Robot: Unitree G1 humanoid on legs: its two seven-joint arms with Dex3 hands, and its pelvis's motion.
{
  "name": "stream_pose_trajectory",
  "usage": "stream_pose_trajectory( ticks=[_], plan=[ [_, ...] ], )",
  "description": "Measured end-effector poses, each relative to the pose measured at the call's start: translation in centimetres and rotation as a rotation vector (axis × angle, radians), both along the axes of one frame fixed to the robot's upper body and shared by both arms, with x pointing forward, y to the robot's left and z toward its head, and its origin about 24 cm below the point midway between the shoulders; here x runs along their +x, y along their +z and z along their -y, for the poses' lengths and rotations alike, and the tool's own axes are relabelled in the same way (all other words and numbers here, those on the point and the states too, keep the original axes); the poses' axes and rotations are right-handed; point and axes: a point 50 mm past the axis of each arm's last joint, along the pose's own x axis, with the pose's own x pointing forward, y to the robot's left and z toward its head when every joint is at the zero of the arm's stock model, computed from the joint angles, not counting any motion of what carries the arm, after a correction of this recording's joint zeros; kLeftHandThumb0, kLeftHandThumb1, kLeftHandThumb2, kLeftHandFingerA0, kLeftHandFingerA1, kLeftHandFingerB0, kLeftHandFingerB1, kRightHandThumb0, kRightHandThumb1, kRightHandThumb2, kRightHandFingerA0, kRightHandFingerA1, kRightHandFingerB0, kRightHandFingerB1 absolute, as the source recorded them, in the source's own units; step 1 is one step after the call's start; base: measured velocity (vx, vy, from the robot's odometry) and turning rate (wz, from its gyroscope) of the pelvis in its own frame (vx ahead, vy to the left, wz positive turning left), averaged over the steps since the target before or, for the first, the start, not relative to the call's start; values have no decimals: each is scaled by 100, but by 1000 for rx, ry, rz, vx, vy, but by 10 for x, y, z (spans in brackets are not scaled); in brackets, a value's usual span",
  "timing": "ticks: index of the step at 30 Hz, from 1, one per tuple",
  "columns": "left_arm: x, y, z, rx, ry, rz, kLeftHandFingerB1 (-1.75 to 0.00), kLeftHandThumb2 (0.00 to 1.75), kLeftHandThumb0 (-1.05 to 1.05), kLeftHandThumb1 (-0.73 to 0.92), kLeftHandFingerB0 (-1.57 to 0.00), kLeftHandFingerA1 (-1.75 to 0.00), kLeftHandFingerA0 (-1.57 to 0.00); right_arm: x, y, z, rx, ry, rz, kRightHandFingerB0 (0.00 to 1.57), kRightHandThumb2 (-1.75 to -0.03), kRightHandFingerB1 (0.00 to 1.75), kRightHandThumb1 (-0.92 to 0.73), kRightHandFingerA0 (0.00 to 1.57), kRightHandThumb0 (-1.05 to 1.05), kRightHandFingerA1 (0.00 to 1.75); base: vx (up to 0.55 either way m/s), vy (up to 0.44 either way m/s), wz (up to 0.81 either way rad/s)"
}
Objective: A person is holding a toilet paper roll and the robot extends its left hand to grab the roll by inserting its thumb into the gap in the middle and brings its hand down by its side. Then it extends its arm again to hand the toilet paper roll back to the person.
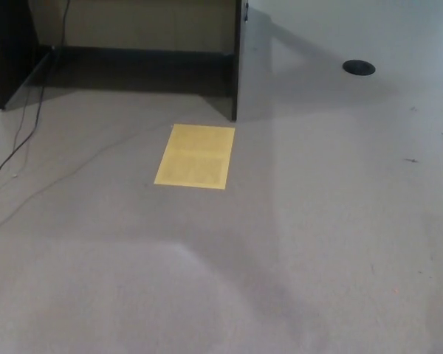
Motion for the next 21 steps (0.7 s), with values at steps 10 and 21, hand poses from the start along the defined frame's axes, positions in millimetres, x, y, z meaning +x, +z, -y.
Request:
stream_pose_trajectory(
  ticks=[10, 21],
  plan=[
    [16, 25, 2, -6, -84, 214, -50, 89, -19, 37, -9, -53, -11, -4, -1, 1, -10, 30, 12, 55, -60, 43, -66, 72, -34, 56, 0, 0, 0],
    [41, 80, 29, -5, -300, 467, -34, 62, -40, 40, -20, -40, -24, -21, -8, 2, -18, 41, -19, 57, -60, 44, -67, 74, -34, 63, 0, 0, 0]
  ],
)
